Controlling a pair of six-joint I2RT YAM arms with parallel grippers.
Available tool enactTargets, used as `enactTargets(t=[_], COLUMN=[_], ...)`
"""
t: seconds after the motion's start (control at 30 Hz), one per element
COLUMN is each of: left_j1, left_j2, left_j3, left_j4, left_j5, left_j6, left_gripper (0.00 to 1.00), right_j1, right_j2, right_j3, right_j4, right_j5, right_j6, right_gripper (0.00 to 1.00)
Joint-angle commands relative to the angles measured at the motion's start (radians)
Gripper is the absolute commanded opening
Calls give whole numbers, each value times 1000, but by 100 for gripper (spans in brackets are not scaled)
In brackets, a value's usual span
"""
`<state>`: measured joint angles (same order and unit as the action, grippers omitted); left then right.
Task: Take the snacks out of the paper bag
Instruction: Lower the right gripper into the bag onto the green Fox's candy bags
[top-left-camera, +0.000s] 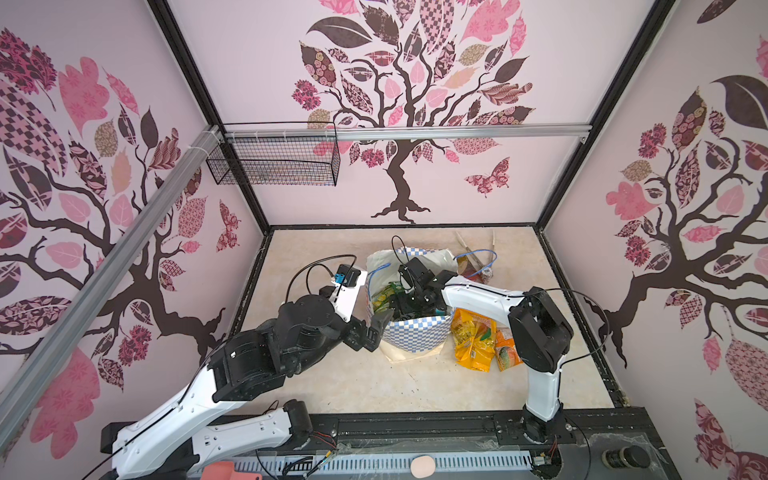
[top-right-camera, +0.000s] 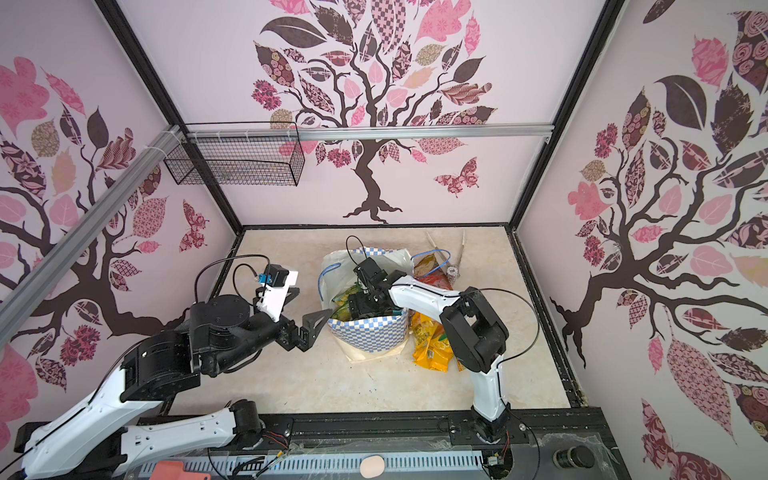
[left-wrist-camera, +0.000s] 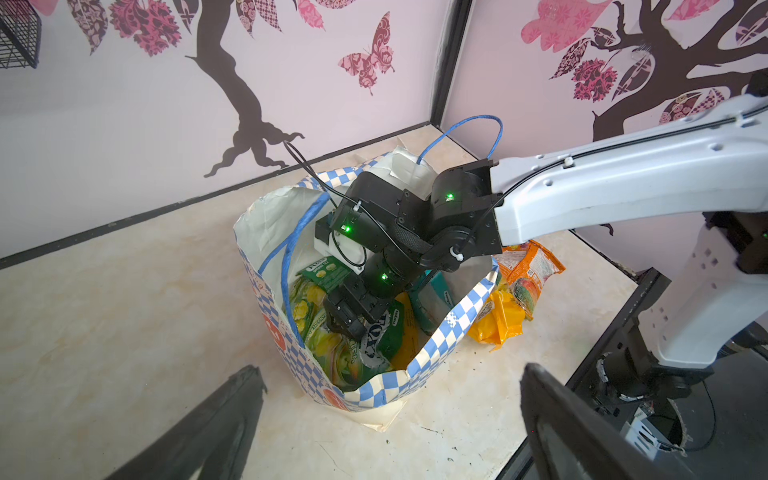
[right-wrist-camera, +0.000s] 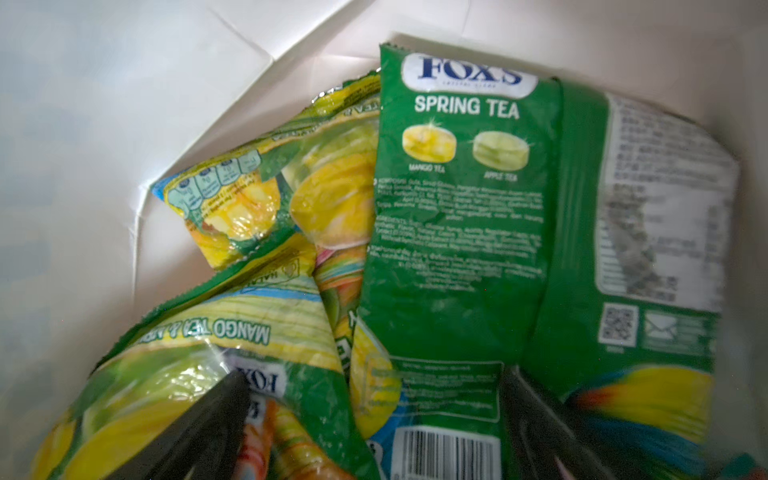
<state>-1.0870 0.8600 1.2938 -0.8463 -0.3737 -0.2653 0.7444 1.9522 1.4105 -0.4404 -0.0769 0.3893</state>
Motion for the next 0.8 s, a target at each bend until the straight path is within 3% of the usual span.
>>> enactTargets(t=[0.0, 0.17, 0.4, 0.77], left_j1=[2, 2, 2, 3], left_j2=[-13, -18, -9, -19], left_j3=[-14, -19, -16, -18], left_j4=[-4, -7, -4, -7], left_j5=[-9, -13, -6, -12], left_j6=[-9, -11, -11, -12], left_gripper=[98, 98, 98, 98], right_j1=[4, 3, 4, 4], right_j2=[106, 95, 30, -85], right_j3=[-34, -60, -65, -67], right_j4=[-48, -24, 4, 43], right_j5=[-5, -15, -13, -18], right_j6=[20, 30, 29, 52], right_gripper=[89, 67, 26, 0])
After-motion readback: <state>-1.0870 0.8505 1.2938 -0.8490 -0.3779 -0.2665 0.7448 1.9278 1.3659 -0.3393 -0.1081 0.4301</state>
